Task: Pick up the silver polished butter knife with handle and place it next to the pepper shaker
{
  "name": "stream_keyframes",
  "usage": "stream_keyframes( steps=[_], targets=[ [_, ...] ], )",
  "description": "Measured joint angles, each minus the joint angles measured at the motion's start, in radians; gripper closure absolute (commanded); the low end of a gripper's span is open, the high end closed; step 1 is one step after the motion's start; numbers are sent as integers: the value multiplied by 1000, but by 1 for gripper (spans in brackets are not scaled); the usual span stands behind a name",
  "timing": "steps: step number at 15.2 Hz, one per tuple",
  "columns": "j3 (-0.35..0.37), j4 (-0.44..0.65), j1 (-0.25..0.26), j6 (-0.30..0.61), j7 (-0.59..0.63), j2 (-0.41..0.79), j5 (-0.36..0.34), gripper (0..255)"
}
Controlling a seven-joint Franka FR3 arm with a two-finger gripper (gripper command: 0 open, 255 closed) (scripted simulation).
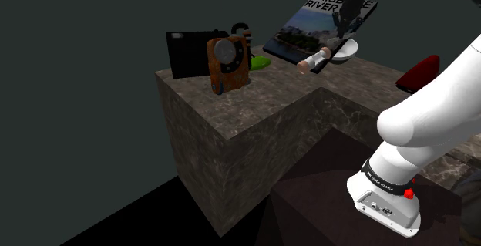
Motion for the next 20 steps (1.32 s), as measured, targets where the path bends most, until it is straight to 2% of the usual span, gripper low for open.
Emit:
stream_keyframes(
  steps=[11, 14, 20],
  targets=[
    [-126, 284, -120, -66, -247, 232, 32, 255],
    [-131, 277, -128, -43, -262, 249, 35, 255],
    [-130, 191, -125, 39, -264, 246, 35, 255]
  ],
)
